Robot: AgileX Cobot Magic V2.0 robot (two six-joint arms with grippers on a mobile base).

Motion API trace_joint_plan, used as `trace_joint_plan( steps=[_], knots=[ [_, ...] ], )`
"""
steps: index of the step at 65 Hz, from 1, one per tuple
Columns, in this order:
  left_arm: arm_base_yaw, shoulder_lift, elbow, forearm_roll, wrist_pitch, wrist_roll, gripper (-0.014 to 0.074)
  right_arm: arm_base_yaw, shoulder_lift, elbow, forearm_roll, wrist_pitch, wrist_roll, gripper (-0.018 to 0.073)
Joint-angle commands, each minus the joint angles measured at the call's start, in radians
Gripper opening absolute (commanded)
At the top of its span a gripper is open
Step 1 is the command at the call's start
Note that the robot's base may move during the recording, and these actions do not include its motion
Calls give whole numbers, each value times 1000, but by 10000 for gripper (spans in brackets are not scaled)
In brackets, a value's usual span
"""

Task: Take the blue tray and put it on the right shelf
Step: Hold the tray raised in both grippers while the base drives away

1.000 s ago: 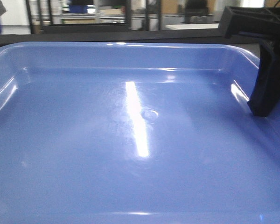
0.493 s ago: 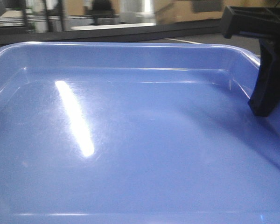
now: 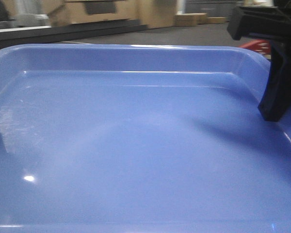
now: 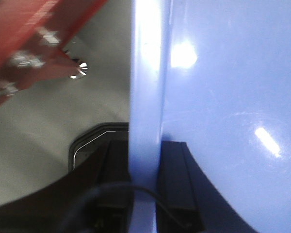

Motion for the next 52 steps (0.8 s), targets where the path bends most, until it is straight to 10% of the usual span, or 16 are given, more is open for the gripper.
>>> trace_joint_plan(
  steps=[1, 52],
  knots=[
    [-4, -20, -27, 7, -2, 1, -48, -2, -26, -25, -33, -21, -5, 161],
    [-4, -20, -27, 7, -1, 1, -48, -2, -26, -25, -33, -20, -5, 161]
  ],
)
